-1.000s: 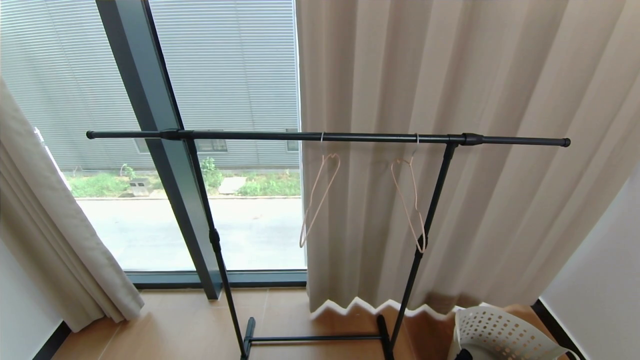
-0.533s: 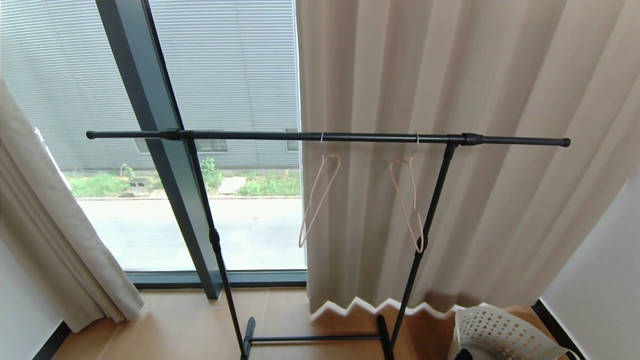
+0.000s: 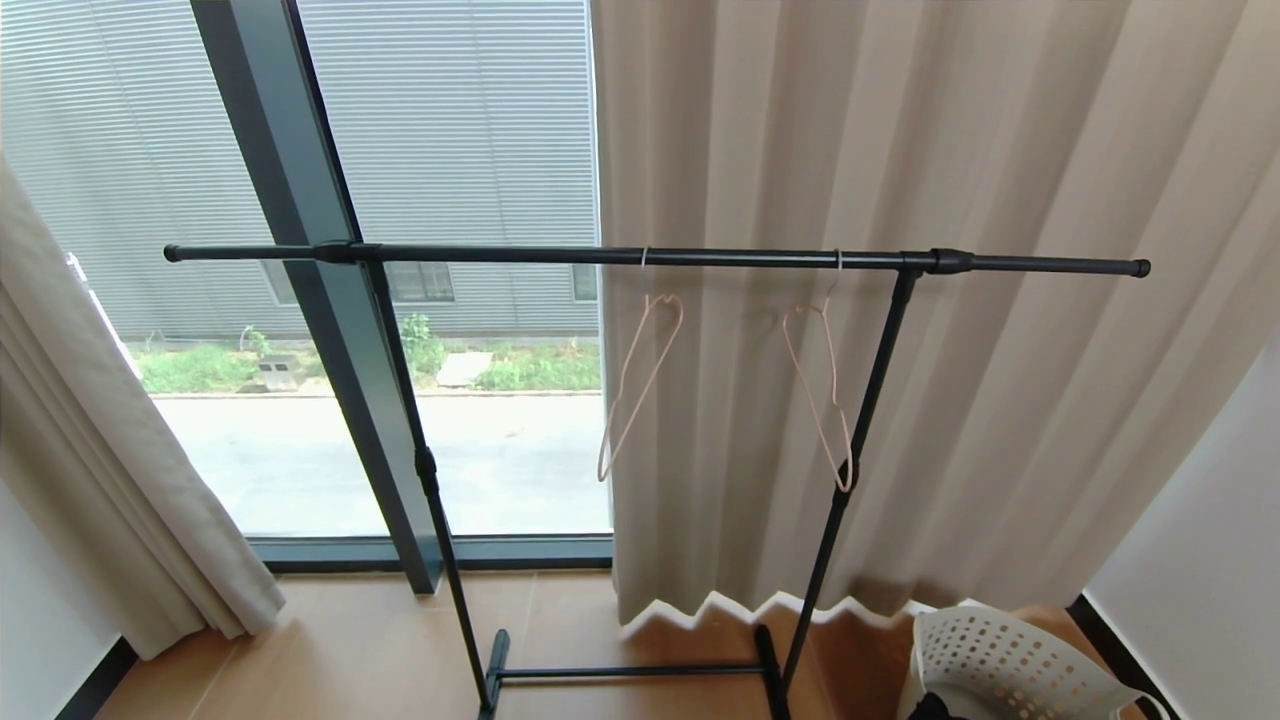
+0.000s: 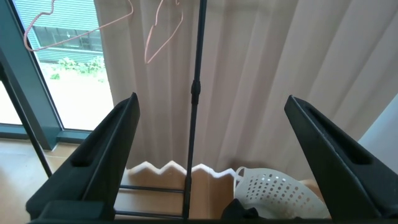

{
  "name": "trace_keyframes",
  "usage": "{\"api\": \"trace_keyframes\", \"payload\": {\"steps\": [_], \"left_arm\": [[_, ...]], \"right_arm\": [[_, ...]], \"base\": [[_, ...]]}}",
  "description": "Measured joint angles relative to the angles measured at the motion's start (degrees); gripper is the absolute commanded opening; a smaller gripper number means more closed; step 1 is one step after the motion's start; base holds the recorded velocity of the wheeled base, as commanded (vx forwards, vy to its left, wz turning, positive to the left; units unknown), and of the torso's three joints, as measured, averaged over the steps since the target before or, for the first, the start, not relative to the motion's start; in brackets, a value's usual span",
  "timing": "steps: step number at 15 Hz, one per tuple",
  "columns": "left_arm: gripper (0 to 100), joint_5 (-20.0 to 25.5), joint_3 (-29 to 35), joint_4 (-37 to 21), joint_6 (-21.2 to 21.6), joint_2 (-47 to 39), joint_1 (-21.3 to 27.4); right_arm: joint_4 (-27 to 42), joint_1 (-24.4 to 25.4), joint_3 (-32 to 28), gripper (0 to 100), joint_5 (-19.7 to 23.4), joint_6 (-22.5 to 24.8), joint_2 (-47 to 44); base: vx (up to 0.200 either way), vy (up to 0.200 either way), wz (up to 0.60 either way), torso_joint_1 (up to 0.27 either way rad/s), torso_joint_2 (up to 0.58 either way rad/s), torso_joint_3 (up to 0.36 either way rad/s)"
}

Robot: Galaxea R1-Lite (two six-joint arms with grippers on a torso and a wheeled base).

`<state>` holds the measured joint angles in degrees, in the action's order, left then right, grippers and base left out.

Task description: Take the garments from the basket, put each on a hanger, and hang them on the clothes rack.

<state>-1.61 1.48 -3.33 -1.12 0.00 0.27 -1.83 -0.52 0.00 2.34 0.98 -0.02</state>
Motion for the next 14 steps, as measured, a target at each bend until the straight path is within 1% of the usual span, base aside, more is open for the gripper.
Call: {"api": "trace_keyframes", "payload": {"steps": [9,14], "left_arm": [[100,0.0,0.0,0.0,0.0,0.0,0.0],[100,0.0,0.0,0.0,0.0,0.0,0.0]], "right_arm": [[0.0,0.0,0.0,100,0.0,0.0,0.0],[0.0,0.0,0.0,100,0.0,0.0,0.0]], "base": [[0.0,0.0,0.0,-0.155,0.35,0.204],[0.0,0.0,0.0,-0.194,0.46,0.269]]}}
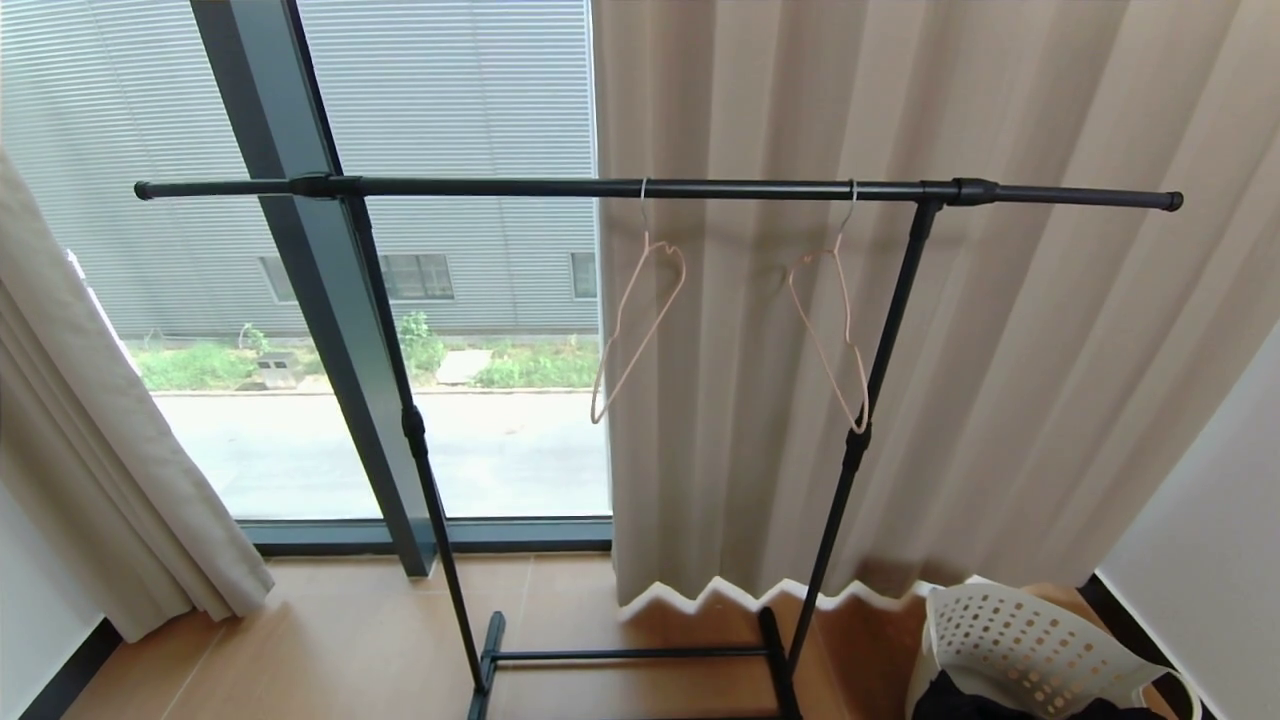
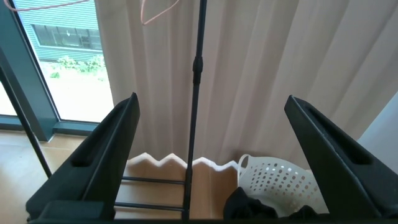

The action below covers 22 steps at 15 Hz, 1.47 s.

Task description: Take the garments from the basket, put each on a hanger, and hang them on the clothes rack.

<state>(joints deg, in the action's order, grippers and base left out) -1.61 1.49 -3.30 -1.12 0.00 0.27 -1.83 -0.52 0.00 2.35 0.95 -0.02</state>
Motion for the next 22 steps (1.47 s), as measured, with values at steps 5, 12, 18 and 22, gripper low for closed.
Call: {"api": "trace_keyframes", "payload": {"steps": [5,12,18,22], "left_arm": [[100,0.0,0.0,0.0,0.0,0.0,0.0],[100,0.0,0.0,0.0,0.0,0.0,0.0],[100,0.0,0.0,0.0,0.0,0.0,0.0],[100,0.0,0.0,0.0,0.0,0.0,0.0]], "right_arm": [[0.0,0.0,0.0,100,0.0,0.0,0.0],[0.0,0.0,0.0,100,0.0,0.0,0.0],[0.0,0.0,0.0,100,0.0,0.0,0.0],[0.0,0.0,0.0,100,0.0,0.0,0.0]], "base": [[0.0,0.0,0.0,-0.221,0.55,0.333],[0.0,0.0,0.0,-0.178,0.52,0.33],[0.0,0.0,0.0,-0.124,0.48,0.348],[0.0,0.0,0.0,-0.05,0.22,0.171]]}}
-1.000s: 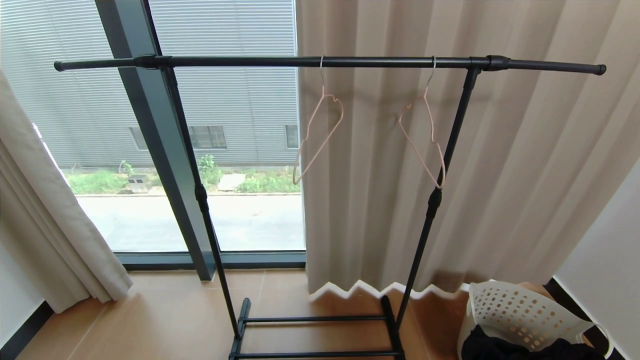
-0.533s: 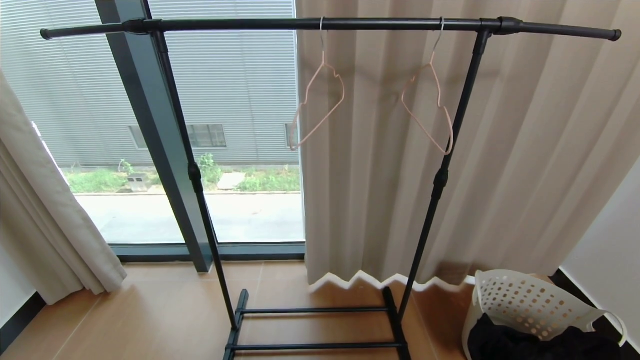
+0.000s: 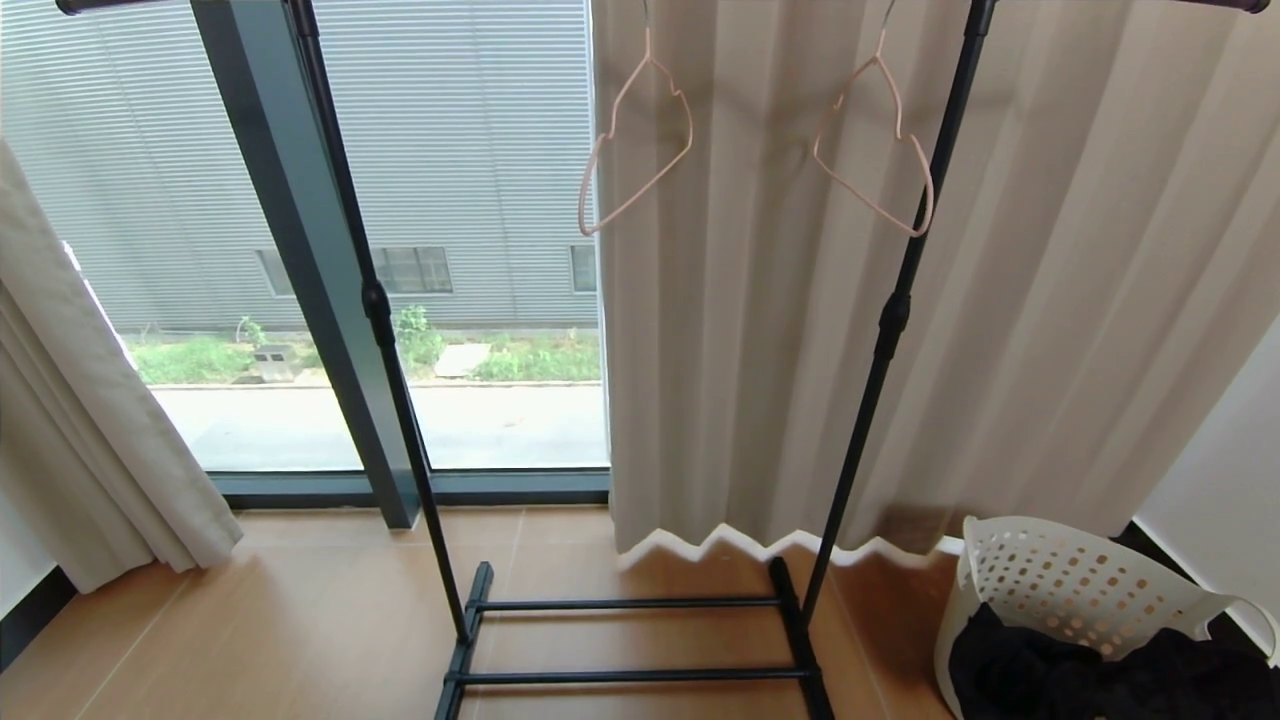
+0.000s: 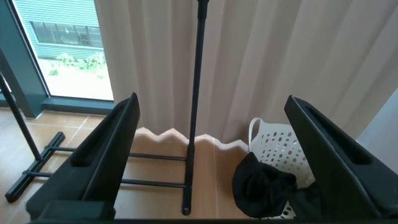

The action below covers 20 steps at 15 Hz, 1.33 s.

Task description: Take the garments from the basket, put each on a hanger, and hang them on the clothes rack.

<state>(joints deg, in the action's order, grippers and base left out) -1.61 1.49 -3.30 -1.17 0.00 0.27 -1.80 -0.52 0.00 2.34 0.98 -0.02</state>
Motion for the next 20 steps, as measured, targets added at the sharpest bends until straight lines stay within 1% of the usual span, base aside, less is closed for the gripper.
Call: {"api": "trace_keyframes", "payload": {"steps": [4,10,16,20], "left_arm": [[100,0.0,0.0,0.0,-0.1,0.0,0.0],[100,0.1,0.0,0.0,0.0,0.0,0.0],[100,0.1,0.0,0.0,0.0,0.0,0.0],[100,0.0,0.0,0.0,0.1,0.0,0.0]], "right_arm": [[0.0,0.0,0.0,100,0.0,0.0,0.0],[0.0,0.0,0.0,100,0.0,0.0,0.0],[0.1,0.0,0.0,100,0.0,0.0,0.0],[-0.1,0.0,0.0,100,0.0,0.0,0.0]], "base": [[0.0,0.0,0.0,-0.002,0.02,0.009],[0.0,0.0,-0.6,0.001,0.0,0.004],[0.0,0.0,0.0,0.0,0.0,0.0],[0.0,-0.2,0.0,0.002,0.0,0.002]]}}
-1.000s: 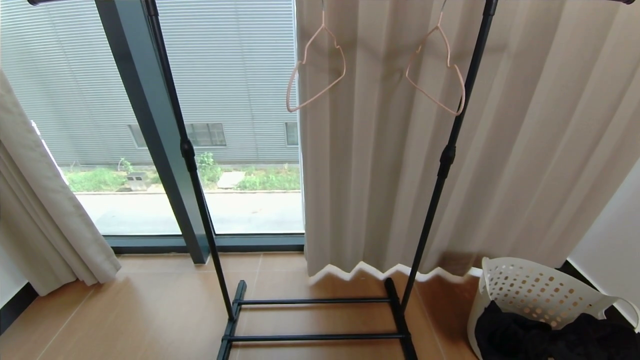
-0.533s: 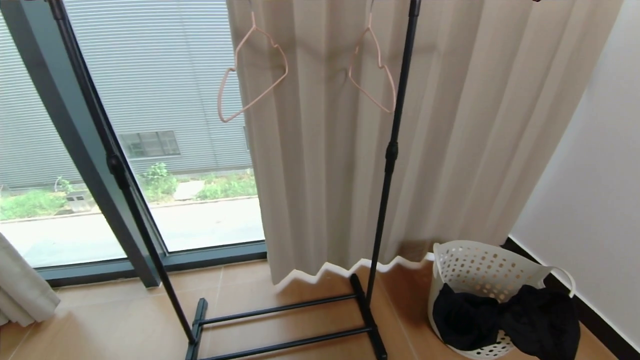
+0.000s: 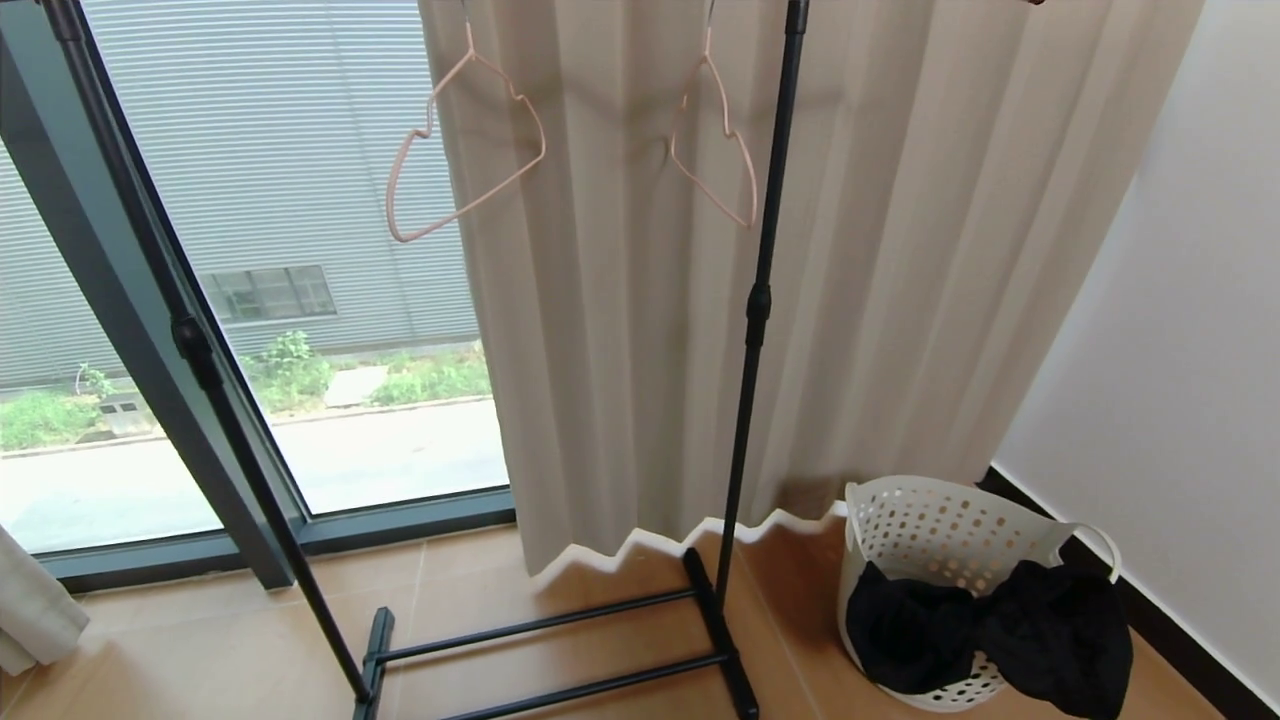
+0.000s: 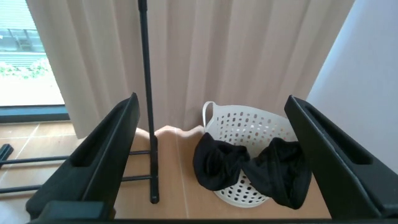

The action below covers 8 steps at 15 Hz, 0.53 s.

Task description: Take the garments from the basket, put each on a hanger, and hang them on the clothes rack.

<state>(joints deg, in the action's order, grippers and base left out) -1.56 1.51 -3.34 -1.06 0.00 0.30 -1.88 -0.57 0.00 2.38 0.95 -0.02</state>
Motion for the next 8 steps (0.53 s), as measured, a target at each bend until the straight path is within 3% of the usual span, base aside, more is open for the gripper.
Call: {"api": "trace_keyframes", "payload": {"steps": [2,5,8], "left_arm": [[100,0.0,0.0,0.0,0.0,0.0,-0.1],[100,0.0,0.0,0.1,0.0,0.0,-0.1],[100,0.0,0.0,0.0,0.0,0.0,0.0]], "right_arm": [[0.1,0.0,0.0,100,0.0,0.0,0.0],[0.1,0.1,0.0,100,0.0,-0.1,0.0],[0.0,0.0,0.0,100,0.0,0.0,0.0]], "base": [[0.0,-0.2,0.0,0.005,0.0,0.002],[0.0,0.0,-0.6,-0.001,0.0,0.004],[0.0,0.0,0.0,0.0,0.0,0.0]]}}
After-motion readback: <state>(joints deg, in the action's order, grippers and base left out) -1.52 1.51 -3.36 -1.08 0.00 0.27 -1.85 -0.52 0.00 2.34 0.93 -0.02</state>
